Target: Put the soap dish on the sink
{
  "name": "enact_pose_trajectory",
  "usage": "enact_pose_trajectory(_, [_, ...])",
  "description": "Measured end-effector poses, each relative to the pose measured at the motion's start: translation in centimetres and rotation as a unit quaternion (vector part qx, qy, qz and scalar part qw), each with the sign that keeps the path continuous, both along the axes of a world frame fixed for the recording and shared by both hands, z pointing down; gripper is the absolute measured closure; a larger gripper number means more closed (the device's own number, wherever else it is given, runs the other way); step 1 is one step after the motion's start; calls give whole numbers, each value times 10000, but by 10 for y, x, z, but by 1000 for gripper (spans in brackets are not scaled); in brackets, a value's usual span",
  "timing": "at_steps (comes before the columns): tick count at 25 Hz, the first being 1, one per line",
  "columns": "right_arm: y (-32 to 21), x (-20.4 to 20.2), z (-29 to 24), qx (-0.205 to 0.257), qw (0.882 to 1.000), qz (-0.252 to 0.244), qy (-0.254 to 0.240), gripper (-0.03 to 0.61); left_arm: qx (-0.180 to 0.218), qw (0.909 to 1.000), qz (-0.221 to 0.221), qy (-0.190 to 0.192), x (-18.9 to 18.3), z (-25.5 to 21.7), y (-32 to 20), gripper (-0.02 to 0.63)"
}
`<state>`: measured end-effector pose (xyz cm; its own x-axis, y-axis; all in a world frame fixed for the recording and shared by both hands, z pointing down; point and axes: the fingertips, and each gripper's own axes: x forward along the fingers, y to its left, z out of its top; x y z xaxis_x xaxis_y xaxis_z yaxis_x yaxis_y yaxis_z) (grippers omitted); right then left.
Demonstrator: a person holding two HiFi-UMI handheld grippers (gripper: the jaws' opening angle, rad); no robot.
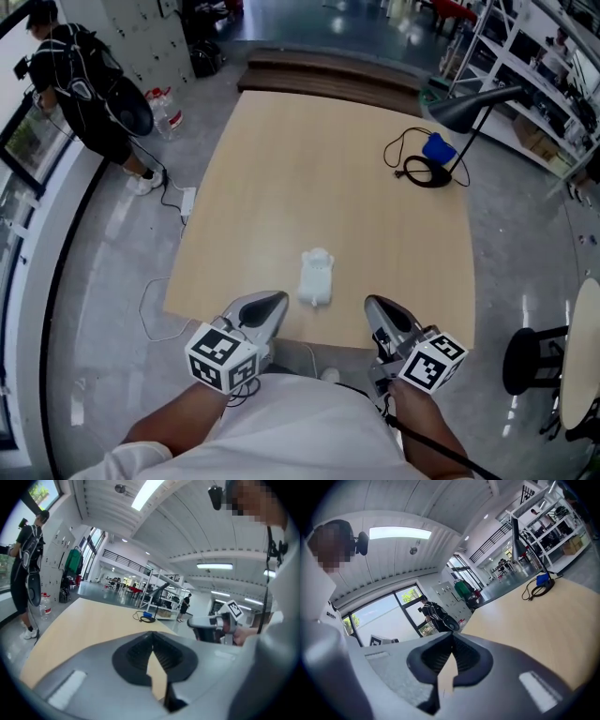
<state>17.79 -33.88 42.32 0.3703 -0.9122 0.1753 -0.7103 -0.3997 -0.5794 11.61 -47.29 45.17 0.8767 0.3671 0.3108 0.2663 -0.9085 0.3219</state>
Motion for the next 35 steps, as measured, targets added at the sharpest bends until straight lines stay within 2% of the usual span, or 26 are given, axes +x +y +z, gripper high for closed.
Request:
enact_pose_trajectory(10, [53, -23, -6, 8, 9984, -528, 184, 577, 102, 9991, -422, 18, -19, -3, 56, 606])
enact_pose_trajectory(17, [84, -26, 8, 182, 9977, -625, -204, 578, 107, 9976, -676, -114, -42, 4, 85, 606])
enact_pose_trajectory(22, [81, -36, 15, 151, 9980, -603, -150, 577, 179, 9977, -611, -249, -53, 12, 79, 606])
enact_pose_trajectory(35, [42, -46, 8, 202, 9997, -80, -124, 578, 386, 9992, -83, -66, -34, -10, 29, 606])
